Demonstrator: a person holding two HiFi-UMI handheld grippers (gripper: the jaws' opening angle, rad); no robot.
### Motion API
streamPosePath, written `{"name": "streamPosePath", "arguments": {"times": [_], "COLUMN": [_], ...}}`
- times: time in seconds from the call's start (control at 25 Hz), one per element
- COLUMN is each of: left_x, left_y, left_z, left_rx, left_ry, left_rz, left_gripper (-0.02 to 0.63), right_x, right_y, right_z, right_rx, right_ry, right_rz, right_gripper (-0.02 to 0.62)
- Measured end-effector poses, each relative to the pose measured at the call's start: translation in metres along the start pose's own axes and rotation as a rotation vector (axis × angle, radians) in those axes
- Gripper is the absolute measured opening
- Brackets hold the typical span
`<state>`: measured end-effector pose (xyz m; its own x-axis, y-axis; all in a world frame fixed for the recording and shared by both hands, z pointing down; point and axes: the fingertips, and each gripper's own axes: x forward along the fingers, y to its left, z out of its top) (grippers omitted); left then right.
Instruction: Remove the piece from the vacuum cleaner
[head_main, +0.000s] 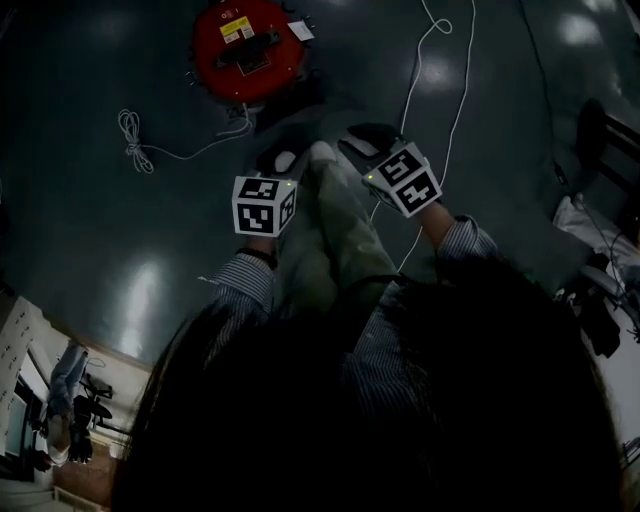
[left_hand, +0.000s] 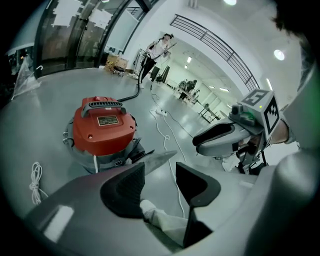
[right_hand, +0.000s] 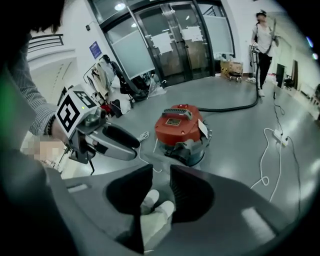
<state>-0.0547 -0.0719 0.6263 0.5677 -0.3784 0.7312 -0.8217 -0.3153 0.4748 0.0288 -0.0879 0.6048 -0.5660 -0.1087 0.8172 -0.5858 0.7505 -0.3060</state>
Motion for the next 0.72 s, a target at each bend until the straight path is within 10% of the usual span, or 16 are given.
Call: {"name": "streamPosePath", "arguments": {"times": [0.52, 0.72], "left_x": [0.077, 0.086], "left_y": [0.062, 0.073], "left_z": [-0.026, -0.035], "left_rx": [0.294, 0.327], "left_ry": [0.077, 0.093], "left_rz": [0.101, 0.128], "left_gripper": [0.216, 0.172], "right_x": [0.085, 0.106], "right_y": [-0.055, -0.059], "right_z": [-0.028, -0.037], "right_rx": [-0.499, -0.494], "right_ry": [0.159, 0.210], "right_rz": [-0.042, -0.014], "right_gripper": [0.156, 0.156]}}
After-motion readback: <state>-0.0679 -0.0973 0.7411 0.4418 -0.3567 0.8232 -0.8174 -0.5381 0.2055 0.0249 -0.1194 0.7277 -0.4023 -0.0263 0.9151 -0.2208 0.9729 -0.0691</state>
